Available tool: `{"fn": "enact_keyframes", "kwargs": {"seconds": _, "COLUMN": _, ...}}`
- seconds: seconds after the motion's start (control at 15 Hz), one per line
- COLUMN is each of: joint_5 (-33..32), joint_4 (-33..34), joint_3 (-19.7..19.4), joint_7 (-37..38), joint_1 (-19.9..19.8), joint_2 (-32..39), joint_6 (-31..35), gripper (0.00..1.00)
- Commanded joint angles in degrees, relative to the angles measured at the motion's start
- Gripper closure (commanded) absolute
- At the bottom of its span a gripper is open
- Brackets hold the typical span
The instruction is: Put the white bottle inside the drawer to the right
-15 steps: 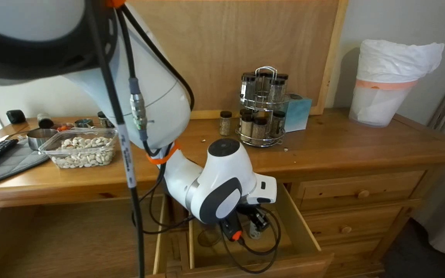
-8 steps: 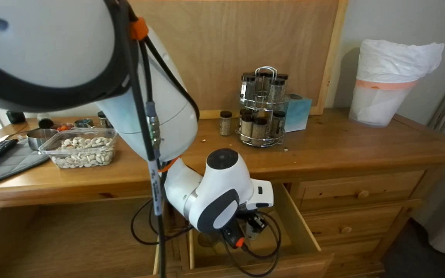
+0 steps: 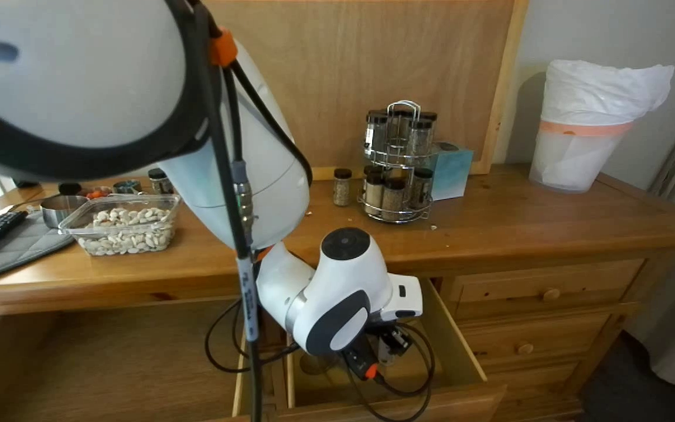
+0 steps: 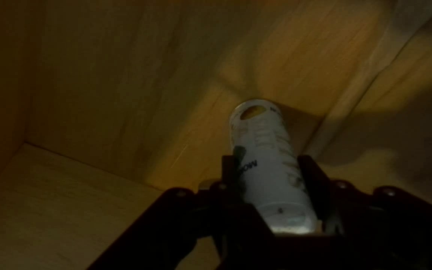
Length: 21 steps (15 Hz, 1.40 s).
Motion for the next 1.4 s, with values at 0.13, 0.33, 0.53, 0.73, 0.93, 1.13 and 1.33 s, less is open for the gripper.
{"fn": "enact_keyframes", "kwargs": {"seconds": 0.13, "joint_5": 0.61, "joint_4": 3.84, "joint_3": -1.0, "joint_7": 1.88, "joint_1": -1.0, "joint_2": 3.05, "joint_6": -1.79, "gripper": 0.81}}
{"fn": "enact_keyframes", "kwargs": {"seconds": 0.33, "joint_5": 0.44, "joint_4": 4.41, "joint_3": 0.19, "joint_7": 1.86, "joint_1": -2.02, "joint_2": 3.34, "joint_6": -2.44, "gripper": 0.81}}
{"fn": "enact_keyframes", "kwargs": {"seconds": 0.53, "joint_5": 0.61, "joint_4": 4.8, "joint_3": 0.34, "joint_7": 1.94, "joint_1": -2.27, "joint_2": 3.1, "joint_6": -4.5, "gripper": 0.31}}
{"fn": "enact_keyframes", "kwargs": {"seconds": 0.73, "joint_5": 0.68, "joint_4": 4.87, "joint_3": -0.22, "joint_7": 1.77, "joint_1": -2.16, "joint_2": 2.99, "joint_6": -6.9, "gripper": 0.17}}
{"fn": "enact_keyframes", "kwargs": {"seconds": 0.93, "joint_5": 0.76, "joint_4": 4.48, "joint_3": -0.81, "joint_7": 1.79, "joint_1": -1.97, "joint_2": 2.89, "joint_6": -7.89, "gripper": 0.01}}
{"fn": "enact_keyframes", "kwargs": {"seconds": 1.13, "joint_5": 0.69, "joint_4": 3.3, "joint_3": -1.25, "joint_7": 1.64, "joint_1": -1.75, "joint_2": 1.41, "joint_6": -9.99, "gripper": 0.0}}
{"fn": "enact_keyframes", "kwargs": {"seconds": 1.33, "joint_5": 0.11, "joint_4": 0.62, "joint_3": -0.6, "joint_7": 0.08, "joint_1": -2.21, "joint_2": -1.94, "joint_6": -12.96, "gripper": 0.0}}
